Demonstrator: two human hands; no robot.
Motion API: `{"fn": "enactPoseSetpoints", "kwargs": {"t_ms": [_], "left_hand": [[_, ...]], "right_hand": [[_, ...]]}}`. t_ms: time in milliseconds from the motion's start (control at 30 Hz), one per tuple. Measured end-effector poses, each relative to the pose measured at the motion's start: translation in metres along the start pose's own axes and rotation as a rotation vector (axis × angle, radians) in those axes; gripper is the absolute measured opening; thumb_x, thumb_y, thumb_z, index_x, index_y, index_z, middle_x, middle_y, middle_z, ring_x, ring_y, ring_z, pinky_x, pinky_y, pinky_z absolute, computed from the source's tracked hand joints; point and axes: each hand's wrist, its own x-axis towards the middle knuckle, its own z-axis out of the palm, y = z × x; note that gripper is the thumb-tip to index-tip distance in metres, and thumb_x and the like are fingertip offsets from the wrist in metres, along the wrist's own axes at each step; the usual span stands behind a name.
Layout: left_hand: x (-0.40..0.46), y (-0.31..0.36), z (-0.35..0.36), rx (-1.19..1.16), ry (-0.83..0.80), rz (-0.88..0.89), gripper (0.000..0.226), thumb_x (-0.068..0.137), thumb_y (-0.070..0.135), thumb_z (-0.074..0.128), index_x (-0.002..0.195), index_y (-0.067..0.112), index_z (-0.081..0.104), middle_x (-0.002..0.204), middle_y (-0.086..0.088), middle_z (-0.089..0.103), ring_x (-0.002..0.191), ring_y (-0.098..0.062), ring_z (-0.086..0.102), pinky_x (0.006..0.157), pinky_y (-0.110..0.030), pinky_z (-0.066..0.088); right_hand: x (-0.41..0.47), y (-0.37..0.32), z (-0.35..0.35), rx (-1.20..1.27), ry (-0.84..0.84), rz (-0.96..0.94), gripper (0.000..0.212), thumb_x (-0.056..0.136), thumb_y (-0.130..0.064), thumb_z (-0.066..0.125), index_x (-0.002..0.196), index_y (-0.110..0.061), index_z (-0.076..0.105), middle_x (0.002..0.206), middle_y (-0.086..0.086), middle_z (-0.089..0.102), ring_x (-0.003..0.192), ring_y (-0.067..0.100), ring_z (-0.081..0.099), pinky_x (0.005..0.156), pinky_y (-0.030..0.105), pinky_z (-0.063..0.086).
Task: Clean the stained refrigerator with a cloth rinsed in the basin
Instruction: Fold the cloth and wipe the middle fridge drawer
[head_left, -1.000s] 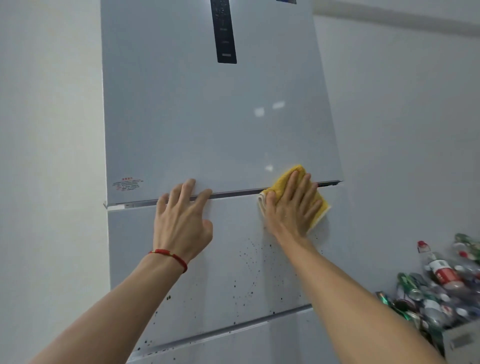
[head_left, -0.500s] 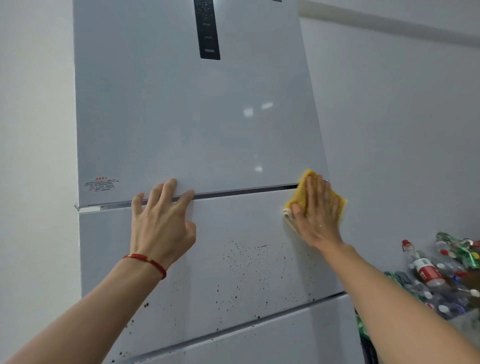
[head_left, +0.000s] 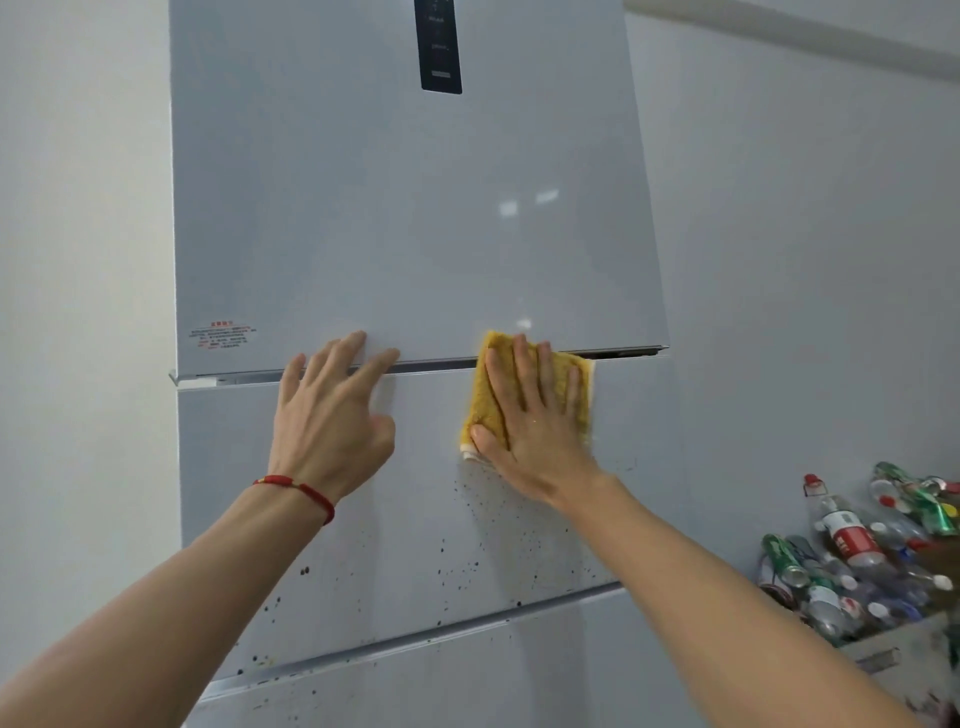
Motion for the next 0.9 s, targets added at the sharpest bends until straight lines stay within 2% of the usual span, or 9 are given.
{"fn": "enactPoseSetpoints", "kwargs": {"t_ms": [67, 133, 267, 367, 467, 567, 667, 833, 900], "left_hand": [[-0.011, -0.012, 0.002, -0.093, 0.141, 0.003, 0.061, 0.070, -0.008, 0.065, 0.127, 0.014, 0.068, 0.141, -0.016, 0.055, 0.130, -0.038, 0.048, 0.113, -0.057, 0.033], [-0.026, -0.028, -0.001, -0.129, 0.254, -0.066, 0.056, 0.073, -0.015, 0.061, 0.123, 0.011, 0.069, 0.138, -0.016, 0.054, 0.128, -0.040, 0.046, 0.108, -0.058, 0.037], [-0.053, -0.066, -0.016, -0.133, 0.314, -0.407, 0.050, 0.084, -0.001, 0.057, 0.131, 0.015, 0.056, 0.135, -0.016, 0.046, 0.125, -0.040, 0.039, 0.104, -0.054, 0.037], [-0.058, -0.083, -0.023, -0.396, 0.303, -0.721, 0.041, 0.093, 0.017, 0.055, 0.133, 0.015, 0.048, 0.129, -0.013, 0.052, 0.121, -0.033, 0.046, 0.101, -0.045, 0.039], [-0.059, -0.089, -0.028, -0.617, 0.249, -0.947, 0.028, 0.096, 0.027, 0.053, 0.123, 0.018, 0.057, 0.110, -0.002, 0.065, 0.109, -0.027, 0.061, 0.094, -0.042, 0.050], [-0.061, -0.093, -0.029, -0.653, 0.269, -0.964, 0.020, 0.097, 0.027, 0.051, 0.108, 0.020, 0.066, 0.093, 0.004, 0.066, 0.095, -0.022, 0.063, 0.091, -0.040, 0.054], [-0.062, -0.096, -0.032, -0.660, 0.312, -0.966, 0.032, 0.097, 0.033, 0.047, 0.082, 0.011, 0.065, 0.070, 0.005, 0.054, 0.076, -0.020, 0.051, 0.073, -0.037, 0.045], [-0.071, -0.091, -0.040, -0.790, 0.320, -0.939, 0.044, 0.088, 0.043, 0.040, 0.098, 0.023, 0.077, 0.103, 0.002, 0.070, 0.104, -0.022, 0.063, 0.098, -0.042, 0.050], [-0.078, -0.091, -0.042, -0.837, 0.354, -0.935, 0.043, 0.090, 0.040, 0.039, 0.106, 0.023, 0.075, 0.110, -0.001, 0.070, 0.099, -0.018, 0.063, 0.095, -0.039, 0.051]], "right_hand": [[-0.002, 0.029, -0.004, -0.088, -0.005, -0.061, 0.089, 0.094, -0.076, 0.013, 0.163, -0.030, -0.019, 0.169, 0.001, -0.032, 0.155, 0.030, -0.029, 0.121, 0.068, -0.011], [-0.006, 0.057, -0.006, -0.049, 0.005, 0.064, 0.092, 0.091, -0.080, 0.012, 0.161, -0.032, -0.022, 0.168, 0.000, -0.033, 0.155, 0.030, -0.028, 0.121, 0.065, -0.017], [-0.006, 0.056, 0.006, 0.210, 0.130, 0.609, 0.091, 0.091, -0.076, 0.011, 0.162, -0.029, -0.020, 0.171, 0.007, -0.024, 0.158, 0.035, -0.018, 0.121, 0.064, -0.012], [0.017, 0.009, 0.006, 0.317, 0.200, 0.881, 0.089, 0.093, -0.066, 0.009, 0.164, -0.019, -0.013, 0.171, 0.017, -0.017, 0.157, 0.044, -0.013, 0.120, 0.072, -0.001], [0.025, -0.066, 0.018, 0.216, 0.199, 0.620, 0.089, 0.094, -0.066, 0.009, 0.164, -0.016, -0.013, 0.170, 0.020, -0.018, 0.156, 0.046, -0.015, 0.120, 0.073, -0.005], [0.025, -0.152, 0.030, 0.154, 0.212, 0.262, 0.088, 0.097, -0.064, 0.020, 0.165, -0.016, -0.007, 0.171, 0.020, -0.014, 0.156, 0.048, -0.013, 0.120, 0.072, -0.008], [0.030, -0.224, 0.042, 0.072, 0.200, 0.010, 0.086, 0.097, -0.060, 0.030, 0.167, -0.018, 0.002, 0.172, 0.018, -0.009, 0.156, 0.048, -0.010, 0.120, 0.071, -0.004], [0.024, -0.230, 0.050, -0.065, 0.157, -0.466, 0.081, 0.096, -0.056, 0.042, 0.166, -0.026, 0.014, 0.174, 0.009, 0.001, 0.160, 0.038, -0.004, 0.124, 0.066, -0.001], [0.020, -0.194, 0.046, -0.116, 0.146, -0.607, 0.084, 0.094, -0.059, 0.042, 0.166, -0.030, 0.011, 0.175, 0.004, 0.000, 0.160, 0.033, -0.005, 0.125, 0.064, 0.000]]}}
